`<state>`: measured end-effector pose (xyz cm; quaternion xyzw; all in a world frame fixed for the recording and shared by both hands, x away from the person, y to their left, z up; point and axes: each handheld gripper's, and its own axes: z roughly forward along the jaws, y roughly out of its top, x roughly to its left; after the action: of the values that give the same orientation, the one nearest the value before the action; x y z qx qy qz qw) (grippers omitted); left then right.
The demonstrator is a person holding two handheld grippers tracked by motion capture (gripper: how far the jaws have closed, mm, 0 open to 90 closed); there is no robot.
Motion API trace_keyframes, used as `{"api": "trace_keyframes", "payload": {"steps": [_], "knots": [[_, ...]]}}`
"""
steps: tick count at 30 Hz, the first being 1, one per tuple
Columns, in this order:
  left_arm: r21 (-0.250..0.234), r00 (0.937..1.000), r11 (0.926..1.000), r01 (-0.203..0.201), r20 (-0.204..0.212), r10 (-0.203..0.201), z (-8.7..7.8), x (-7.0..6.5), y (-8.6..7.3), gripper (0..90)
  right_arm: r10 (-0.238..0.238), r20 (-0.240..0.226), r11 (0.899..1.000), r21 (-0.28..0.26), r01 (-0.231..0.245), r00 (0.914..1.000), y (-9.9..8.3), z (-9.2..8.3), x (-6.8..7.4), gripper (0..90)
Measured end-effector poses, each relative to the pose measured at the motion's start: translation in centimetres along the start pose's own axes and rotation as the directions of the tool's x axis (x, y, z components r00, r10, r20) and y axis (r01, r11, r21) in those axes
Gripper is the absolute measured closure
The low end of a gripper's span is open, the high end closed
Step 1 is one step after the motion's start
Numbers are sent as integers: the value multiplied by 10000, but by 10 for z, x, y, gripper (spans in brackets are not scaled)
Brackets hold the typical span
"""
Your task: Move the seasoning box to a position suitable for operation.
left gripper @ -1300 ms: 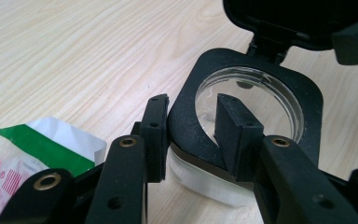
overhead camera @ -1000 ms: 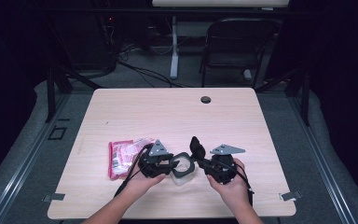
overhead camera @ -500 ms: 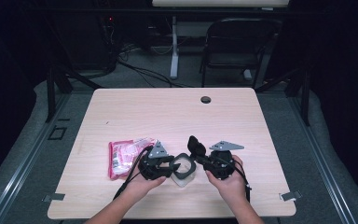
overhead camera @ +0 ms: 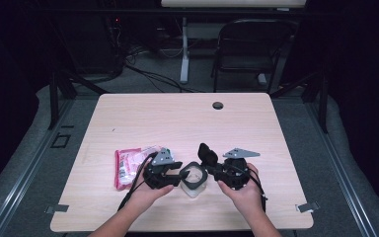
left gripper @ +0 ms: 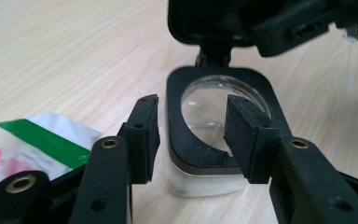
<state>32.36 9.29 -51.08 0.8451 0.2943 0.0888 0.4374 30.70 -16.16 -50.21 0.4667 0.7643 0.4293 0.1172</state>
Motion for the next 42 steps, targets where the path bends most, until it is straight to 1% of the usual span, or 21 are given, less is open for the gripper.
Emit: {"api": "trace_keyframes", "payload": {"steps": [3, 6, 10, 12, 13, 14, 16, 17, 18, 21, 25, 26, 27, 28, 29, 31, 33, 35, 36, 39, 42], "knots": [[-242, 9999, 9997, 67, -128, -71, -10, 5, 3, 549, -37, -141, 10000, 54, 38, 9999, 1, -8, -1, 641], [-275, 9997, 9995, 171, -154, -175, -15, 9, 4, 549, 12, -223, 9998, 197, -7, 9998, 2, -12, -1, 624], [-333, 9992, 9988, 365, -176, -371, -24, 15, 6, 550, -99, -292, 9995, 285, 107, 9995, 7, -21, 2, 609], [-354, 9991, 9989, 323, -270, -332, -29, 17, 8, 550, -168, -286, 9995, 258, 175, 9994, 9, -26, 3, 607], [-363, 9988, 9989, 295, -392, -309, -34, 19, 10, 550, -202, -357, 9993, 320, 213, 9992, 13, -33, 5, 598], [-363, 9988, 9989, 295, -392, -309, -34, 19, 10, 550, -202, -357, 9993, 320, 213, 9992, 13, -33, 5, 598], [-455, 9973, 9986, 286, -666, -316, -44, 23, 10, 549, -319, -315, 9988, 374, 331, 9990, 15, -39, 6, 591], [-471, 9964, 9984, 303, -782, -339, -50, 25, 7, 548, -325, -327, 9986, 415, 338, 9989, 17, -42, 7, 585], [-471, 9964, 9984, 303, -782, -339, -50, 25, 7, 547, -325, -327, 9986, 415, 338, 9989, 17, -42, 7, 585], [-387, 9924, 9987, 338, -1168, -381, -65, 30, -4, 542, -322, -315, 9983, 470, 337, 9990, 20, -47, 8, 582], [-269, 9821, 9993, 247, -1861, -292, -77, 37, -29, 503, -302, -459, 9985, 440, 322, 9985, 21, -50, 10, 580], [-269, 9821, 9993, 247, -1861, -292, -77, 37, -29, 494, -344, -447, 9983, 462, 364, 9984, 22, -50, 10, 579], [-274, 9804, 9992, 290, -1941, -338, -77, 39, -34, 494, -344, -447, 9983, 462, 364, 9984, 22, -50, 10, 579], [-228, 9777, 9988, 422, -2049, -460, -77, 44, -42, 457, -315, -449, 9986, 414, 333, 9985, 22, -50, 11, 578], [-228, 9777, 9988, 422, -2049, -460, -77, 44, -42, 446, -315, -449, 9986, 414, 333, 9985, 22, -50, 11, 578], [-215, 9726, 9984, 527, -2254, -562, -75, 47, -49, 441, -283, -499, 9987, 421, 304, 9984, 23, -51, 9, 577], [-168, 9728, 9980, 606, -2231, -628, -71, 48, -52, 431, -171, -514, 9993, 309, 187, 9985, 23, -50, 8, 575], [9, 9736, 9985, 554, -2217, -538, -65, 47, -55, 430, -122, -503, 9996, 252, 135, 9987, 23, -49, 6, 576], [247, 9735, 9990, 360, -2267, -295, -59, 45, -57, 430, -127, -515, 9994, 311, 143, 9986, 23, -48, 5, 576], [408, 9735, 9990, 164, -2286, -67, -52, 41, -59, 432, -141, -553, 9992, 361, 161, 9984, 23, -47, 6, 576], [496, 9706, 9986, -170, -2389, 284, -42, 36, -59, 433, -167, -567, 9990, 410, 190, 9982, 22, -44, 6, 572]]}}
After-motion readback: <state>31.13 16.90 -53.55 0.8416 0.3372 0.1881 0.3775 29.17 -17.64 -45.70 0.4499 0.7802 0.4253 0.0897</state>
